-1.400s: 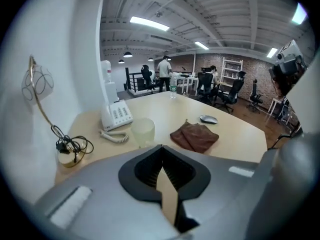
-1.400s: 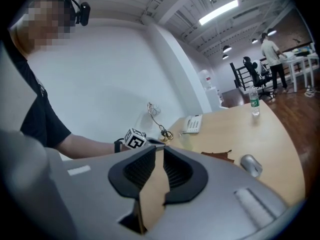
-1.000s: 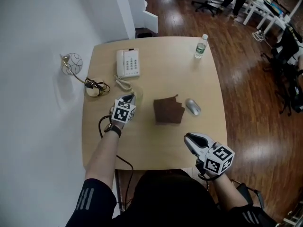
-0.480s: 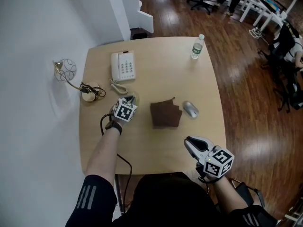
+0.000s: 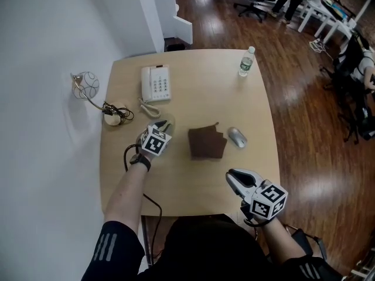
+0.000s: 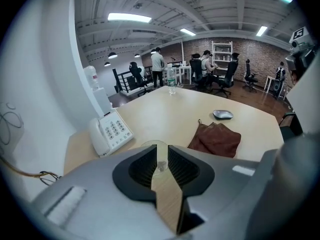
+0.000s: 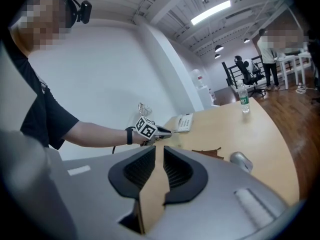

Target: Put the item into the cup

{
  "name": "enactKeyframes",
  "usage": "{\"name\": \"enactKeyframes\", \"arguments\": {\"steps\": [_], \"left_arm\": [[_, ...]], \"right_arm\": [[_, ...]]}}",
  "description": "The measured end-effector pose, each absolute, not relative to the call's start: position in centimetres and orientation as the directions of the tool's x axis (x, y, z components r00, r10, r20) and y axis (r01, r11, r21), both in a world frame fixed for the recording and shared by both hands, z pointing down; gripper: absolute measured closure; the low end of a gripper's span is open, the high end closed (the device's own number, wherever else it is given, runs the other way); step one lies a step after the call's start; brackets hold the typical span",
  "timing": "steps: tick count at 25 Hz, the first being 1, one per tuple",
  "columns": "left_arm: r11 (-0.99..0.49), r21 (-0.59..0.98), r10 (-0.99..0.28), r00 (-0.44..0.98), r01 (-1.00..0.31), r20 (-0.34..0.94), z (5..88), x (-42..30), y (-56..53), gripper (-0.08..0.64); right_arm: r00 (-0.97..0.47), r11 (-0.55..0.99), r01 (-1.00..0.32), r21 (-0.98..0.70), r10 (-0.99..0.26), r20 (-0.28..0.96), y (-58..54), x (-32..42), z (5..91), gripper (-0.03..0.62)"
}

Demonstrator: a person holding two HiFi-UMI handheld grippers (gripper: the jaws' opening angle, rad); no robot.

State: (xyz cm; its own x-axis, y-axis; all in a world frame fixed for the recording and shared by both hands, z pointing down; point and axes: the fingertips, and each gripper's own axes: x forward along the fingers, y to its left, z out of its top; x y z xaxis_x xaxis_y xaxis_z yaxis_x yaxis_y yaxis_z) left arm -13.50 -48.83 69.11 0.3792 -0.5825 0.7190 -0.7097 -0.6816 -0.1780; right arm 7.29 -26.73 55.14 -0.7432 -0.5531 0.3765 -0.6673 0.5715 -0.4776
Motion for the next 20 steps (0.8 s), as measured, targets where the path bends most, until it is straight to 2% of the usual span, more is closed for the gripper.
{"name": "enactKeyframes", "arguments": {"steps": [5, 15, 20], "left_arm": [[-0.702, -0.182, -0.604, 0.439, -0.689, 0.665, 65.9, -13.0, -45.1, 0.497], [-0.751, -0.068, -0.596, 0.632, -0.656, 0.495, 60.5, -9.6, -31.7, 0.485], [-0.773, -0.059, -0.575, 0.659, -0.632, 0.485, 60.4, -9.2, -24.6, 0.48]], "right_arm": [[-0.763, 0.602, -0.645, -0.471, -0.541, 0.354, -26.1, 5.7, 54.4, 0.532], [-0.764, 0.616, -0.643, -0.455, -0.549, 0.337, -22.6, 3.3, 53.3, 0.532], [-0.754, 0.608, -0.653, -0.452, -0.573, 0.319, -19.7, 2.8, 52.2, 0.532]]}}
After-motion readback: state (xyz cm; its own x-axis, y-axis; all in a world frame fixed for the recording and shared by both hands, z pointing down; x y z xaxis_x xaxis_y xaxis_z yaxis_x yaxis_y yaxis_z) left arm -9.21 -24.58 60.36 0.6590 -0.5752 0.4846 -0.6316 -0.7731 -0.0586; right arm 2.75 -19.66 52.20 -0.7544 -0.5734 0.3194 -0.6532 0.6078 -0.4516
